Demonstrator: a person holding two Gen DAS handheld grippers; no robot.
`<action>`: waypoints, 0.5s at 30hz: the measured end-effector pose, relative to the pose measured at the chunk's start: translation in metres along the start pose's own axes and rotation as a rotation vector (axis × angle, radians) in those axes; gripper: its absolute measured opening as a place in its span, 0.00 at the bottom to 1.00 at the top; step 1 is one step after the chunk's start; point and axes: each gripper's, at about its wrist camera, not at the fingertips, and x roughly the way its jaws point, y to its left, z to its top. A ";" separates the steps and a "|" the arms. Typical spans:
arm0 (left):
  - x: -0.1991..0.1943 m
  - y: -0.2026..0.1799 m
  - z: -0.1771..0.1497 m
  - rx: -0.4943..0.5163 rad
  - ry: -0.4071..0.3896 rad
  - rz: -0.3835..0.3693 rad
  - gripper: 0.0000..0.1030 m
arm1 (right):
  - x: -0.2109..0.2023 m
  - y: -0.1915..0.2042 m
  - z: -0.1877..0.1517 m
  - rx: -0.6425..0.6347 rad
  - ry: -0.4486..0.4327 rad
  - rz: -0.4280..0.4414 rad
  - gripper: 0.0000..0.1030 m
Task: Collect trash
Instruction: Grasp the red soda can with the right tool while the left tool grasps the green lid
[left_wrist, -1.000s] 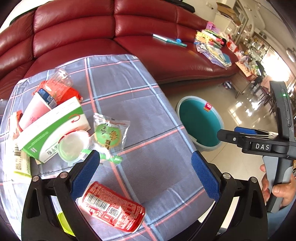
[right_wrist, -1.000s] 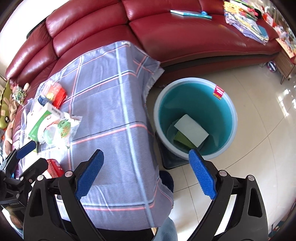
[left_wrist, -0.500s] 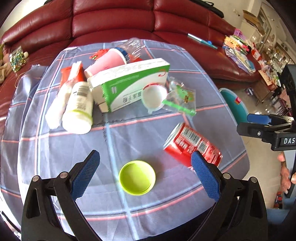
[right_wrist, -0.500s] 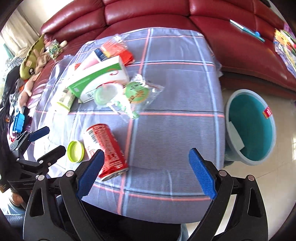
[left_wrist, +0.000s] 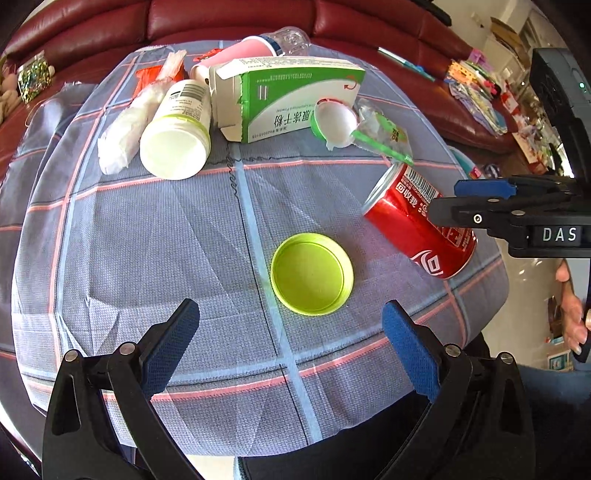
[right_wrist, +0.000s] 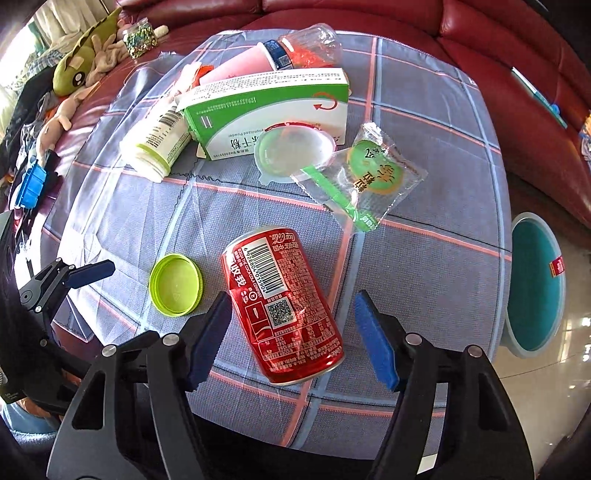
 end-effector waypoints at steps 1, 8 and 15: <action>0.001 0.002 -0.001 -0.003 -0.001 -0.003 0.96 | 0.003 0.002 0.001 -0.003 0.008 0.000 0.64; 0.005 0.010 -0.004 -0.016 0.003 -0.013 0.96 | 0.027 0.006 0.001 0.004 0.057 -0.008 0.64; 0.010 0.006 -0.002 -0.001 0.008 -0.012 0.96 | 0.022 -0.003 -0.002 0.044 0.020 0.021 0.60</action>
